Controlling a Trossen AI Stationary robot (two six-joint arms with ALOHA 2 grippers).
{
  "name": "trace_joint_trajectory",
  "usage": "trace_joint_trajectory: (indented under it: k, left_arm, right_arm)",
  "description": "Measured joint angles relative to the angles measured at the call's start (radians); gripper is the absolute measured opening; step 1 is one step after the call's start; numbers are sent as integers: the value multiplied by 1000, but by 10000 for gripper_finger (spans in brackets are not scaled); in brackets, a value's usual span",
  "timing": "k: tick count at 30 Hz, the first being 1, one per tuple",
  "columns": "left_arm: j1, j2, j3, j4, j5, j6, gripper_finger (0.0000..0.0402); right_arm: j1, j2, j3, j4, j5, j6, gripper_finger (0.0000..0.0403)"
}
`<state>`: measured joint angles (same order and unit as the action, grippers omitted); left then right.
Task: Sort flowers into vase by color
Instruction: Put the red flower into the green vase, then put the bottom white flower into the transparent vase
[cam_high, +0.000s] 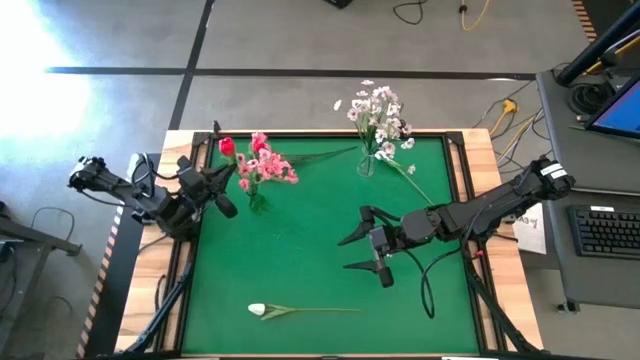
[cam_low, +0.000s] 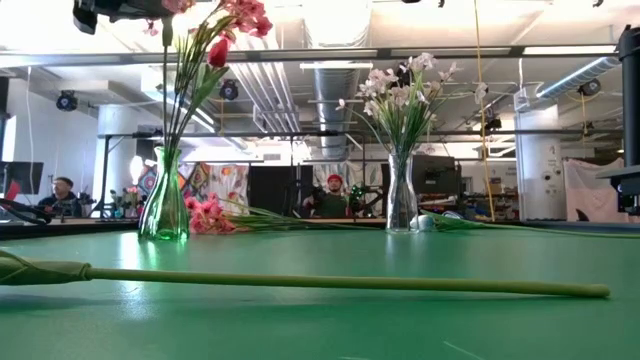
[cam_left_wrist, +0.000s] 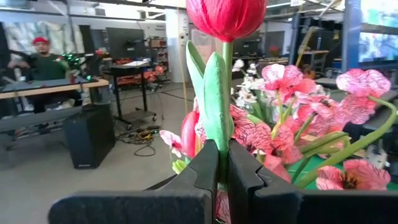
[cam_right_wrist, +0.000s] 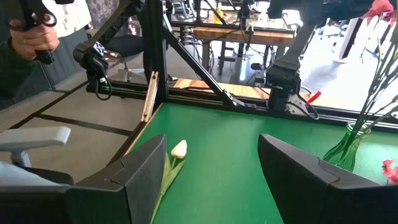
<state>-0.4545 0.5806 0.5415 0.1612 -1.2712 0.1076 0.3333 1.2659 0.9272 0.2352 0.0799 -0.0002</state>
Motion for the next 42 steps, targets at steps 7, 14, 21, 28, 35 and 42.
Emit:
trace_joint_trajectory:
  k: [7, 14, 21, 28, 35, 42]
  left_arm:
    - [0, 12, 0, -1, -35, -36, 0]
    - [0, 16, 0, 1, -54, -102, 1]
    - [0, 15, 0, 3, -66, -121, 48]
    - [0, 32, 0, 2, -66, -119, 142]
    - [0, 44, 0, 4, -66, -145, 231]
    - [-1, 42, 3, 7, -66, -148, 280]
  right_arm:
    - [0, 0, 0, 0, 0, -1, 247]
    - [0, 0, 0, 0, 0, -1, 247]
    - [0, 0, 0, 0, 0, -4, 247]
    - [0, 0, 0, -22, 0, -10, 247]
    - [0, 0, 0, -24, 0, -10, 247]
    - [0, 0, 0, -31, 0, -11, 247]
